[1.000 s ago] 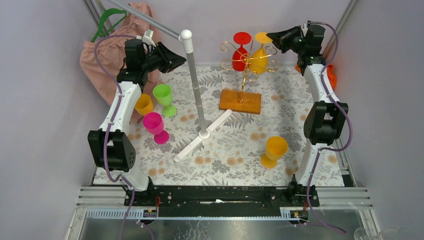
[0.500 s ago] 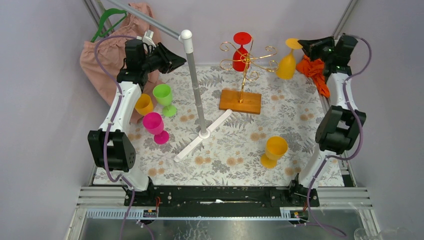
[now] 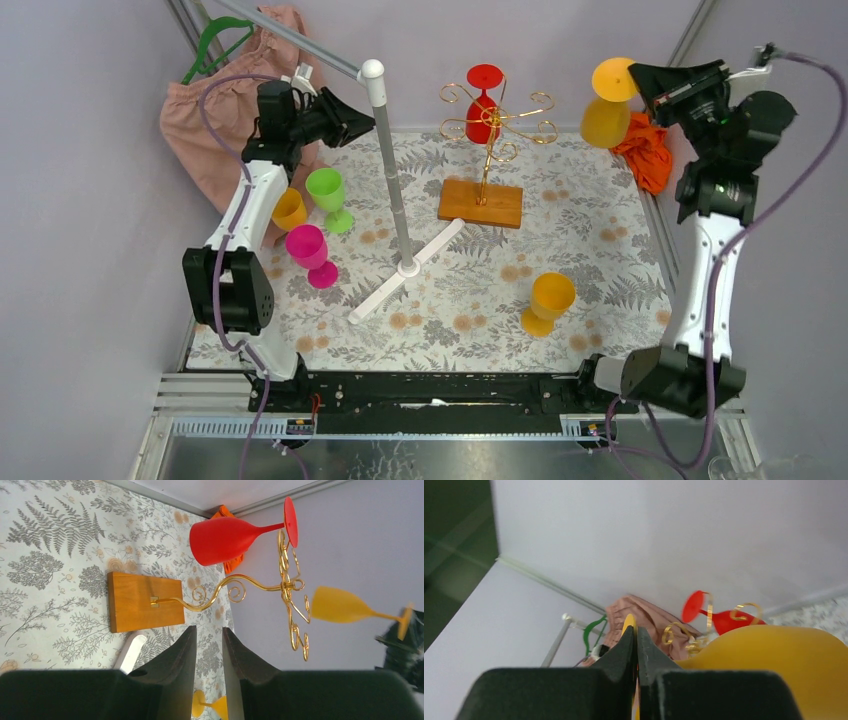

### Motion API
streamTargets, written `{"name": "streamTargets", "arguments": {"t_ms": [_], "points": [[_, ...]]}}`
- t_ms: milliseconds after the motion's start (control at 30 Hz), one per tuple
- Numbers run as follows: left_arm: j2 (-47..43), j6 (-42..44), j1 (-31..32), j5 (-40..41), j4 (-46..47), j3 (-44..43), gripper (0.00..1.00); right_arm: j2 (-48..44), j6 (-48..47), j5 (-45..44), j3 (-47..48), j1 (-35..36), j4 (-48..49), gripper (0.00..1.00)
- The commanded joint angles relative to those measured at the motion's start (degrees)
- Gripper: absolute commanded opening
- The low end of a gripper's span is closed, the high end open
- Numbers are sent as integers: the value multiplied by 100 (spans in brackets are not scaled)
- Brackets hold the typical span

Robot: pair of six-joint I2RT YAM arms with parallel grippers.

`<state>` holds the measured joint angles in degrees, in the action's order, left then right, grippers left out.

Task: Take the wine glass off the wine glass rack
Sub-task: Pick up the wine glass from the wine rack.

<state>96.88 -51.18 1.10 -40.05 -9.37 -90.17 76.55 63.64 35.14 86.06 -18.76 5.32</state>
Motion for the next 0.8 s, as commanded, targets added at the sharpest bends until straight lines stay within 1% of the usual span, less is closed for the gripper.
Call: {"name": "streamTargets", "arguments": {"t_ms": [0, 67, 133, 167, 233, 300, 367, 400, 467, 500, 600, 767], "points": [[125, -303, 13, -497, 880, 1, 32, -631, 81, 337, 261, 4, 358, 0], [111, -655, 11, -867, 1647, 170, 32, -699, 707, 649, 230, 4, 880, 0], [146, -1535, 6, -1282, 2835, 547, 34, -712, 1314, 917, 167, 4, 1617, 0], [190, -2047, 12, -1464, 3571, 664, 34, -702, 1590, 1004, 146, 12, 1840, 0], [360, -3376, 13, -1720, 5563, 1065, 36, -632, 2061, 1136, 194, 41, 2450, 0], [658, -4728, 13, -1785, 7401, 1173, 37, -495, 2305, 1215, 355, 100, 2717, 0], [981, -5706, 13, -1692, 8695, 1106, 37, -349, 2460, 1228, 501, 224, 2899, 0], [1111, -6022, 13, -1629, 9266, 1030, 38, -260, 2540, 1232, 575, 314, 2987, 0], [1325, -6403, 21, -1531, 9658, 860, 38, -25, 2615, 1233, 772, 624, 3128, 0], [1432, -6491, 30, -1508, 9726, 778, 39, 114, 2618, 1223, 873, 905, 3142, 0], [1573, -6539, 52, -1483, 9754, 544, 40, 572, 2709, 1156, 1122, 1422, 3409, 0], [1730, -6554, 43, -1487, 9618, 208, 41, 1394, 3195, 1033, 1514, 2087, 4215, 0]]}}
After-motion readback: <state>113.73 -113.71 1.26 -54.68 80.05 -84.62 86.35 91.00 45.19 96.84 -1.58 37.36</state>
